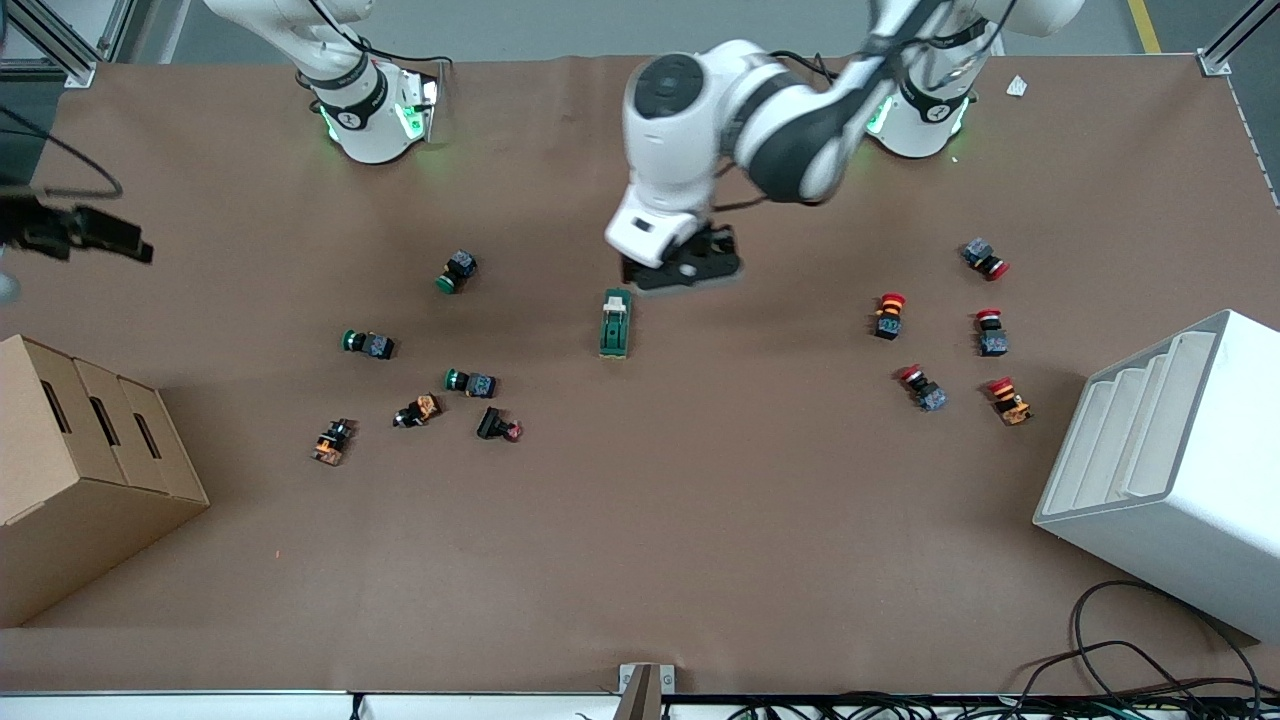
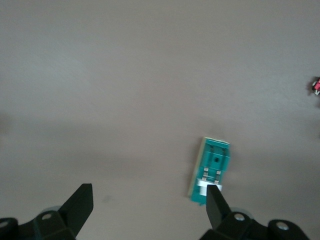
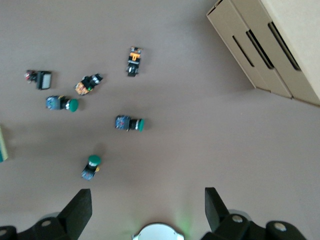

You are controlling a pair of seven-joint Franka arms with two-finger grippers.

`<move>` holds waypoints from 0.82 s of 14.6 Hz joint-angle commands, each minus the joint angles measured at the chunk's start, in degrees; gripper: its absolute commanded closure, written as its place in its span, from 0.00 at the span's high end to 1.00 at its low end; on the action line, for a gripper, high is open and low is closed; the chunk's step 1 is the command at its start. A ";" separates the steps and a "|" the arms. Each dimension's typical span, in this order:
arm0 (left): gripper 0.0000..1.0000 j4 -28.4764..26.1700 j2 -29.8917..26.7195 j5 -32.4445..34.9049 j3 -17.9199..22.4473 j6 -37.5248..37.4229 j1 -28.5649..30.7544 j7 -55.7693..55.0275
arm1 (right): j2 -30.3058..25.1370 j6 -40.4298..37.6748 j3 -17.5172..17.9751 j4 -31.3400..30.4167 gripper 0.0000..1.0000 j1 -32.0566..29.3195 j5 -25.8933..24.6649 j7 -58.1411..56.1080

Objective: Close load switch with both arms
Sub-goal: 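Move the left gripper over the green load switch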

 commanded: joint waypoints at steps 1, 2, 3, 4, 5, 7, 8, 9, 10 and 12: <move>1.00 0.35 4.75 7.54 0.37 3.95 -5.37 -13.26 | 4.90 3.42 0.45 0.67 1.00 -0.09 -2.37 0.14; 1.00 0.26 6.33 10.79 0.37 5.70 -7.47 -18.02 | 4.99 4.05 0.63 -0.38 1.00 0.18 -1.33 1.19; 0.99 0.00 7.74 14.13 0.37 6.94 -9.67 -22.07 | 5.16 4.84 0.63 -1.52 1.00 0.61 0.86 4.25; 0.99 -0.35 9.24 18.34 0.37 7.73 -11.61 -26.72 | 5.25 6.06 0.72 -2.75 1.00 1.14 3.84 9.59; 0.99 -0.61 10.82 22.64 0.37 7.91 -13.11 -30.68 | 5.34 7.12 0.80 -4.07 1.00 2.28 5.00 13.82; 0.99 -0.88 14.24 32.05 0.37 7.92 -16.45 -39.20 | 5.34 9.66 0.89 -6.45 1.00 5.96 5.27 21.38; 0.99 -1.23 15.65 36.53 0.37 7.92 -17.33 -43.42 | 5.34 11.50 0.89 -8.11 1.00 7.72 6.23 25.94; 0.99 -2.28 16.45 40.75 0.37 7.92 -17.95 -47.47 | 5.60 13.70 0.89 -9.52 1.00 9.56 8.42 30.25; 0.99 -3.76 16.63 44.71 0.37 7.92 -19.17 -51.07 | 6.12 16.94 0.89 -11.27 1.00 11.76 10.79 34.56; 0.99 -7.02 17.16 52.88 0.37 7.92 -19.98 -58.02 | 7.27 22.48 0.89 -13.57 1.00 16.50 11.60 43.61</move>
